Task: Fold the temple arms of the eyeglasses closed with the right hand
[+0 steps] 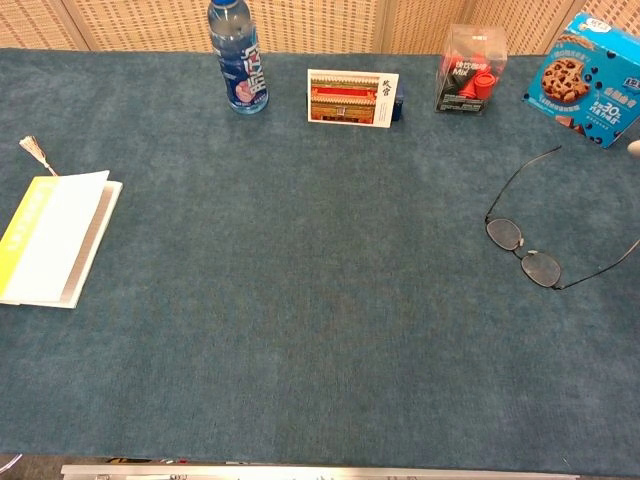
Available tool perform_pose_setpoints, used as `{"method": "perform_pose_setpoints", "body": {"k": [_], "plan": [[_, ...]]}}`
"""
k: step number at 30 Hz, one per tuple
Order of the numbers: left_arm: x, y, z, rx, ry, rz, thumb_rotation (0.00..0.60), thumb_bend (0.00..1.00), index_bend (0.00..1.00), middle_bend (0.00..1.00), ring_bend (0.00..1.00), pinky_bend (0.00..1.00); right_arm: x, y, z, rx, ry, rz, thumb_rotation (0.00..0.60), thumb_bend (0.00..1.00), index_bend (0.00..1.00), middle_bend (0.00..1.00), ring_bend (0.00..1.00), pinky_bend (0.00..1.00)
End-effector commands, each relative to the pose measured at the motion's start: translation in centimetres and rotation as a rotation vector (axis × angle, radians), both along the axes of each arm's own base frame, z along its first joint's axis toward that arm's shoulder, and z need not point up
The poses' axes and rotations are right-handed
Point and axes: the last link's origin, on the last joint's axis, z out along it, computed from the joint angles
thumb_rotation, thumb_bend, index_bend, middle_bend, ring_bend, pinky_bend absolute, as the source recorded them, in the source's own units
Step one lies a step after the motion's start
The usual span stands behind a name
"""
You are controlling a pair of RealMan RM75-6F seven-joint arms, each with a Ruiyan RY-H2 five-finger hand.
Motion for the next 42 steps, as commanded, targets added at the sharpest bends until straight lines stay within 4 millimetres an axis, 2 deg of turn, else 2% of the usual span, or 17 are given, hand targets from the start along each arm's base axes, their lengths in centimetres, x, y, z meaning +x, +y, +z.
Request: {"method": "perform_pose_setpoints", "body": {"k": [1,9,21,31,42], "plan": [[0.0,0.0,0.0,0.000,-0.001,0.000,0.600,0.00,0.56,0.51,0.41,0.54,0.1,-0.2,-0.6,0.020,-0.002,0.004,0.600,0.26,0.16,0.17,0.09,0.33],[0.0,0.1,0.1,0.004,-0.003,0.003,0.600,0.00,0.56,0.51,0.41,0.54,0.5,-0.2,-2.1,0.075,-0.001,0.076,0.600,0.26,0.16,0.17,0.09,0.33],[0.0,0.1,0.2,0.004,-0.003,0.002,0.600,0.00,0.56,0.51,0.41,0.54,0.6,1.2,-2.9,0.203,-0.021,0.087,0.600,0.28,0.16,0.18,0.09,0.33],[0.0,0.2,0.2,0.004,-0.003,0.003,0.600,0.00,0.56,0.51,0.41,0.54,0.0,1.9,-3.6,0.299,0.006,0.023,0.600,0.42,0.16,0.17,0.09,0.33],[0.0,0.1,0.2,0.006,-0.004,0.003,0.600,0.00,0.56,0.51,0.41,0.54,-0.2,2.2,-4.3,0.333,-0.005,0.012,0.600,0.49,0.16,0.17,0.09,0.33]]}}
